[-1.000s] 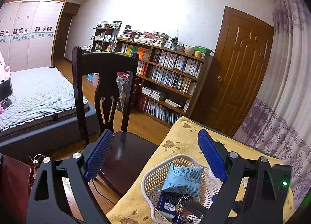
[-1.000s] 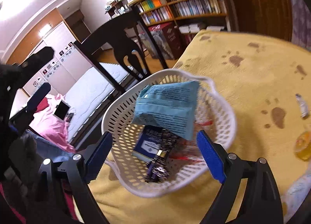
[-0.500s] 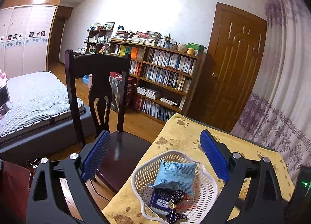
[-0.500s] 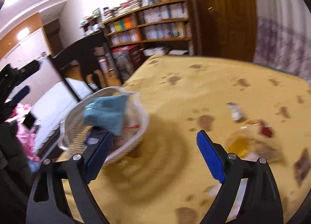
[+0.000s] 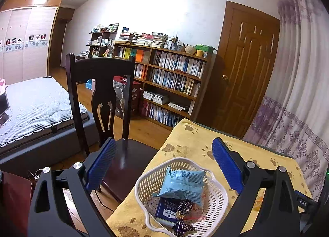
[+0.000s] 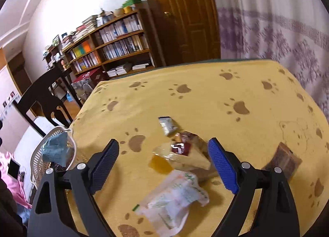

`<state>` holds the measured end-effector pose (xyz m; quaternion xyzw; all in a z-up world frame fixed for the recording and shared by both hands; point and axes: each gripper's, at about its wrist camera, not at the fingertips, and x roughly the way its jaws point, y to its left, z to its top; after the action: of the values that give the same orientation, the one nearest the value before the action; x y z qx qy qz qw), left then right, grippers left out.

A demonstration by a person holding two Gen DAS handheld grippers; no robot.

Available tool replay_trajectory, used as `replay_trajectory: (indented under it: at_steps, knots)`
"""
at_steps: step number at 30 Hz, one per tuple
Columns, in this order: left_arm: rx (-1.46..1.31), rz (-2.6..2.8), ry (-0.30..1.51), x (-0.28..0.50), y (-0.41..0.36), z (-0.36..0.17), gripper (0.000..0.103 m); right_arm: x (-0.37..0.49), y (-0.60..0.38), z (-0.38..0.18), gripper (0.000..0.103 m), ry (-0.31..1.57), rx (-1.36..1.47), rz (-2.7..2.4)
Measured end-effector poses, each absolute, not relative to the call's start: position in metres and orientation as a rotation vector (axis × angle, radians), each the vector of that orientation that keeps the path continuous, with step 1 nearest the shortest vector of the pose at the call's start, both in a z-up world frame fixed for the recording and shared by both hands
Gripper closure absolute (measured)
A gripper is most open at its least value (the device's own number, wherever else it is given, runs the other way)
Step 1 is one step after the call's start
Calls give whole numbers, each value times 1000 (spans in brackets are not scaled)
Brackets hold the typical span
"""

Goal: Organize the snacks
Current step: 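Move the right tool back over the tan packet with dark red label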

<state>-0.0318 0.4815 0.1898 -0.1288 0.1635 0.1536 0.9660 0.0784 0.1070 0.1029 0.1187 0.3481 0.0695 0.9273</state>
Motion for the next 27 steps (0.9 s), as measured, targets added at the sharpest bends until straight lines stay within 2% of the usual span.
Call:
replay_trajectory:
  at_steps: [20,22,23,26,27]
  knots:
    - [-225,278,346,-28,468,190,8,138,108,37,15,863,196,34]
    - [-218,273,349,-27,465,190,8,140,110,34,18,867,181,29]
    - [-215,271,350,-26,464,190,8,141,111,33,23,874,174,30]
    - [-203,262,354,-26,459,188,8,142,112,29,27,888,170,37]
    - [-200,260,354,-25,459,188,8,142,112,29,32,890,168,41]
